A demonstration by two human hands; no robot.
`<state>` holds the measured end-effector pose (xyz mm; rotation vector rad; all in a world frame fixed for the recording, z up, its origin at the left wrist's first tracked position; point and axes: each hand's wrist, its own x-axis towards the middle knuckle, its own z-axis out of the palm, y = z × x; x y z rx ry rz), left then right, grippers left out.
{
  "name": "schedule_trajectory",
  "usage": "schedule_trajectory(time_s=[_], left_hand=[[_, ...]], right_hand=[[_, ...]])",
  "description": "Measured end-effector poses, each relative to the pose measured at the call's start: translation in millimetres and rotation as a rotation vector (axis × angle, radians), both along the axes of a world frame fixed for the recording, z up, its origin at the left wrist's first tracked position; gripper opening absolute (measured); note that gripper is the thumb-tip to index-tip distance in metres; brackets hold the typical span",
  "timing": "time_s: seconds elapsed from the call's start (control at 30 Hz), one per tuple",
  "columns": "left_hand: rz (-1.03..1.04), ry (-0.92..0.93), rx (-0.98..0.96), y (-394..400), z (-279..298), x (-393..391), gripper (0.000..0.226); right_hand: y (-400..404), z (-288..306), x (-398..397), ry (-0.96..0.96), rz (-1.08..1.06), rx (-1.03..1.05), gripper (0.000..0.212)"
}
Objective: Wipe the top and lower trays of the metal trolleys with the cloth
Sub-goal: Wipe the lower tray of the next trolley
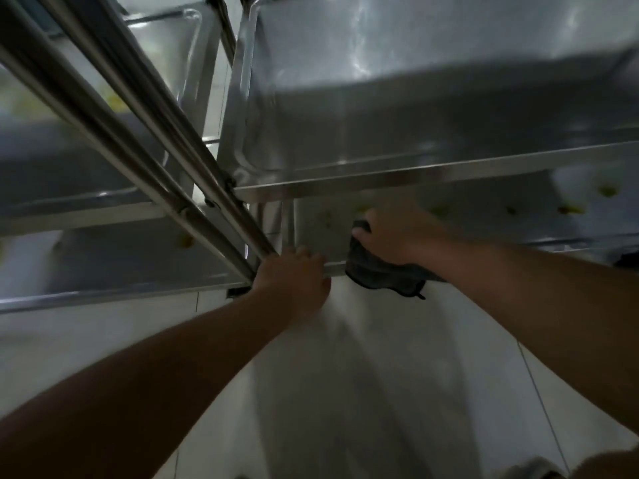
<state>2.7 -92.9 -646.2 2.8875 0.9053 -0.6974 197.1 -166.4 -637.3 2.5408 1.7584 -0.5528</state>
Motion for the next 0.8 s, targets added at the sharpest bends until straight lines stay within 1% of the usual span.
schedule_trajectory(time_s=[0.1, 0.2, 0.23, 0.3, 0.33, 0.4, 0.47, 0.5, 0.57, 0.6, 0.67, 0.7, 0.77, 0.8], left_hand=[[-0.036, 0.006, 0.04, 1.5, -12.7, -15.2, 0.047], [-0.011, -0.025, 0.004, 8.2, -23.1, -38.2, 0.049], [0.013, -0.038, -0.016, 12.0, -25.4, -46.2, 0.048], [0.093, -0.061, -0.077, 20.8, -32.3, -62.8, 0.044], [0.145, -0.061, -0.113, 25.9, -36.1, -70.4, 0.04], [0.27, -0.077, -0.201, 36.0, -45.0, -83.9, 0.03], [0.394, -0.181, -0.275, 46.5, -53.1, -89.6, 0.025], [0.451, -0.243, -0.311, 50.7, -57.2, -90.2, 0.026], [0.559, -0.351, -0.418, 55.2, -64.6, -88.9, 0.031], [0.6, -0.397, -0.504, 54.3, -66.2, -86.9, 0.037], [0.644, -0.504, -0.651, 48.7, -70.8, -81.3, 0.057], [0.661, -0.572, -0.684, 46.0, -72.7, -78.4, 0.061], [0.71, -0.758, -0.698, 44.8, -74.2, -71.4, 0.053], [0.741, -0.858, -0.698, 45.7, -74.3, -67.1, 0.046]], right_hand=[[12.1, -15.8, 8.8, 0.066, -0.048, 0.088, 0.045], [29.2, -32.5, 20.2, 0.139, -0.12, 0.139, 0.046], [36.9, -36.4, 23.6, 0.191, -0.218, 0.172, 0.048], [50.4, -42.1, 26.3, 0.37, -0.445, 0.27, 0.054], [58.0, -46.2, 29.1, 0.428, -0.498, 0.304, 0.053], [69.5, -50.0, 29.9, 0.488, -0.525, 0.334, 0.045], [77.9, -52.3, 24.3, 0.445, -0.483, 0.362, 0.039], [81.3, -56.1, 21.4, 0.417, -0.496, 0.414, 0.041], [90.2, -60.3, 13.1, 0.505, -0.584, 0.551, 0.044], [95.0, -60.9, 7.1, 0.515, -0.611, 0.63, 0.044], [101.0, -64.5, -8.2, 0.395, -0.554, 0.729, 0.04], [102.2, -67.3, -17.4, 0.338, -0.502, 0.777, 0.039], [97.3, -78.5, -40.9, 0.32, -0.336, 0.828, 0.038], [92.3, -90.5, -52.0, 0.321, -0.223, 0.806, 0.038]])
